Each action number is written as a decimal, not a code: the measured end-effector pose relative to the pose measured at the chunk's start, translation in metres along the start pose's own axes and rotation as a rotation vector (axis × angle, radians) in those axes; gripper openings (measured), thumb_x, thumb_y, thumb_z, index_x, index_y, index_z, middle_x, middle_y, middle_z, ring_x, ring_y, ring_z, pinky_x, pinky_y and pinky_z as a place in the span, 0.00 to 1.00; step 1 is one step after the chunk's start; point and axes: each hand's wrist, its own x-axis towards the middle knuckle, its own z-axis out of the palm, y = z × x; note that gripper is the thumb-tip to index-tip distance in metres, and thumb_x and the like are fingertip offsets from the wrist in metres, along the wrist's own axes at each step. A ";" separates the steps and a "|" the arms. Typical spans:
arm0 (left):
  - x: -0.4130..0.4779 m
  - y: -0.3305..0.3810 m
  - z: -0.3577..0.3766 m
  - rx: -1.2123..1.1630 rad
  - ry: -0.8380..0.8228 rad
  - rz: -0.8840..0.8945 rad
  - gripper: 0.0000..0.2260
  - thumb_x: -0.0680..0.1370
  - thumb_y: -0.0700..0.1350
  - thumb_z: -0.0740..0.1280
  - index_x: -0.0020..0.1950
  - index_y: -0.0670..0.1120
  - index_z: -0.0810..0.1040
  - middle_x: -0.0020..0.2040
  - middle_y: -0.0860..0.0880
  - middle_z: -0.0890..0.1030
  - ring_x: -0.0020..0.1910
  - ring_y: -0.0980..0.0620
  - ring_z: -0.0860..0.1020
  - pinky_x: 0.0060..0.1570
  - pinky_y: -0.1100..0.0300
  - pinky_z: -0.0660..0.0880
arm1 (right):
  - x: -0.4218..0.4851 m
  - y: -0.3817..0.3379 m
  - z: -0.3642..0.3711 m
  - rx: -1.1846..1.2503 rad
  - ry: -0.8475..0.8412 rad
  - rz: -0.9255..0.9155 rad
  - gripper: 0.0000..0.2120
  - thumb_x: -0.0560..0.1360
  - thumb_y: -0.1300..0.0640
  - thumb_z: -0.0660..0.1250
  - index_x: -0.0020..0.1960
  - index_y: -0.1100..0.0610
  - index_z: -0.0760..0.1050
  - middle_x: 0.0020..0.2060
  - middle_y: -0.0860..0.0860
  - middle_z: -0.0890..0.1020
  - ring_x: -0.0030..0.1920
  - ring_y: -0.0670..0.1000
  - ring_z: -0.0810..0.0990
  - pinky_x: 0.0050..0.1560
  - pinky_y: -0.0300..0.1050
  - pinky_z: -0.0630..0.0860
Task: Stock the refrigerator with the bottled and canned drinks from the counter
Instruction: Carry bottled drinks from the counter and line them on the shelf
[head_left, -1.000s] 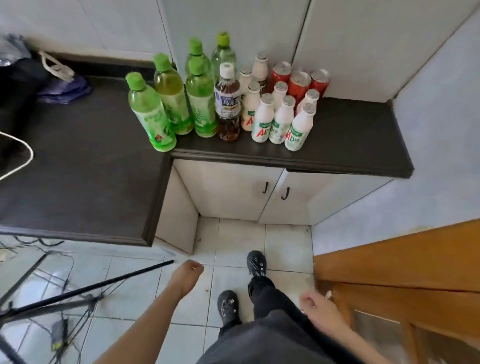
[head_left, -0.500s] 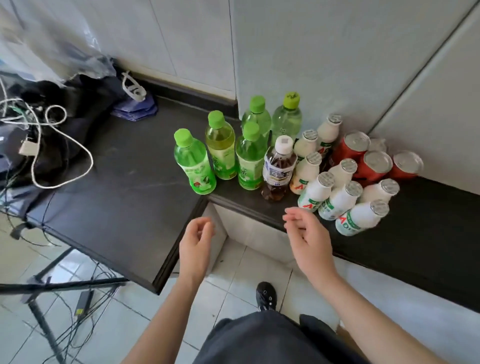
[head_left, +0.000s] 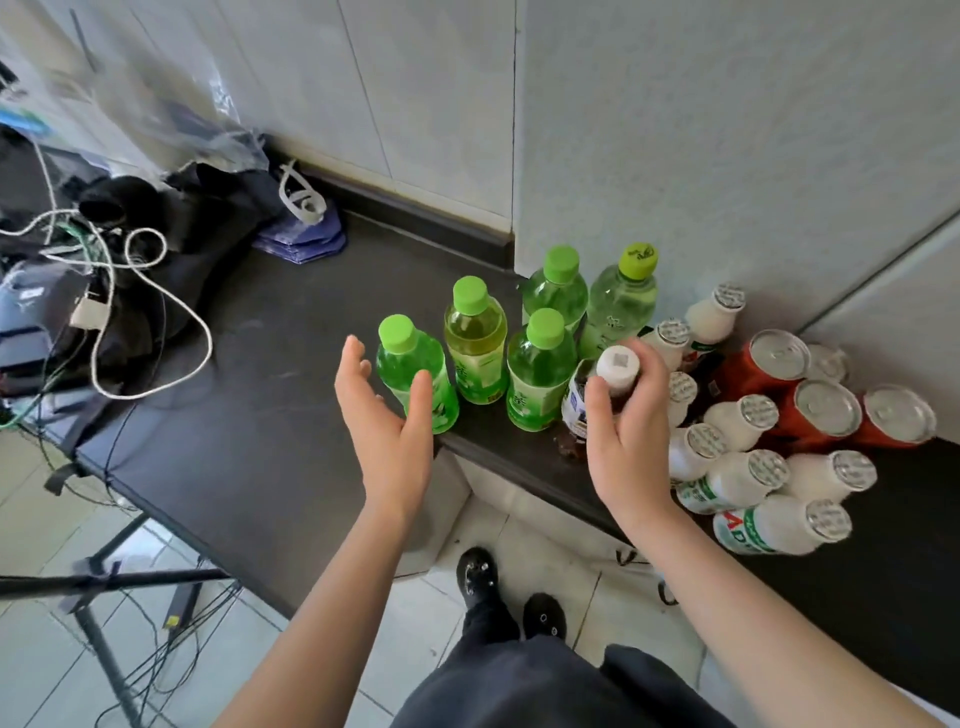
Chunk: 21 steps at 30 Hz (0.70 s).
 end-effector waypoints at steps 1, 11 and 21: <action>0.006 -0.002 0.002 -0.025 -0.028 -0.006 0.31 0.75 0.52 0.65 0.75 0.53 0.55 0.74 0.52 0.62 0.72 0.58 0.62 0.70 0.46 0.65 | 0.000 0.002 0.003 -0.029 0.014 -0.006 0.22 0.77 0.50 0.57 0.64 0.64 0.67 0.58 0.55 0.74 0.58 0.49 0.73 0.61 0.39 0.69; 0.028 -0.022 0.007 -0.052 -0.169 0.001 0.28 0.74 0.57 0.59 0.73 0.52 0.59 0.71 0.53 0.66 0.69 0.60 0.65 0.66 0.71 0.62 | 0.000 0.022 0.009 -0.162 0.058 -0.074 0.16 0.79 0.53 0.54 0.61 0.63 0.68 0.53 0.50 0.73 0.53 0.45 0.72 0.59 0.30 0.66; 0.020 -0.017 -0.006 -0.161 -0.117 -0.047 0.15 0.74 0.58 0.59 0.60 0.64 0.68 0.55 0.62 0.75 0.55 0.63 0.74 0.54 0.73 0.69 | -0.022 0.007 0.009 -0.163 0.110 -0.041 0.17 0.78 0.51 0.53 0.55 0.63 0.71 0.45 0.52 0.76 0.45 0.49 0.74 0.48 0.36 0.71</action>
